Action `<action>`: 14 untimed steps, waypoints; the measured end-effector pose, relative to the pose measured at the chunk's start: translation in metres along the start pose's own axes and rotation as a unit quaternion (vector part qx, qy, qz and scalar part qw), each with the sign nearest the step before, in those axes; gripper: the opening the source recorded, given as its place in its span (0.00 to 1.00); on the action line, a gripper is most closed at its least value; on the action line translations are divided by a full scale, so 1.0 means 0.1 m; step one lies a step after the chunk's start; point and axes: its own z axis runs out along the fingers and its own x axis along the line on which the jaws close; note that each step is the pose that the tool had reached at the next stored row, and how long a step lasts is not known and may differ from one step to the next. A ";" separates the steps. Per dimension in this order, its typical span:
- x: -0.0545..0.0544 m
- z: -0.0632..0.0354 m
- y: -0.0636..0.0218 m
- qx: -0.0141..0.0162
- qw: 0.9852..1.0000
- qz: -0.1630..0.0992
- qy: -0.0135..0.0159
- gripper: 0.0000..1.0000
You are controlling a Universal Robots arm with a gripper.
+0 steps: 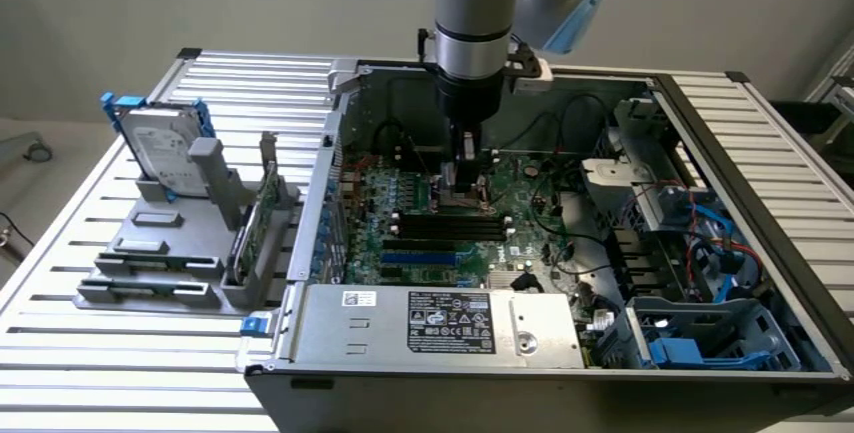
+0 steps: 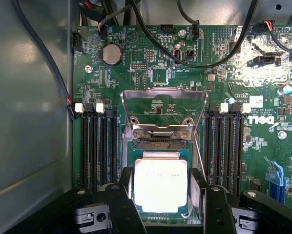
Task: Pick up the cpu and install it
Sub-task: 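Close the cpu cover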
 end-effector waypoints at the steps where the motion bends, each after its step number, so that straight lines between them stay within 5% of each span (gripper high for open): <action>1: 0.00 0.007 -0.002 0.000 1.000 0.000 0.000 0.55; 14: 0.00 0.105 -0.014 0.000 1.000 0.000 0.000 0.55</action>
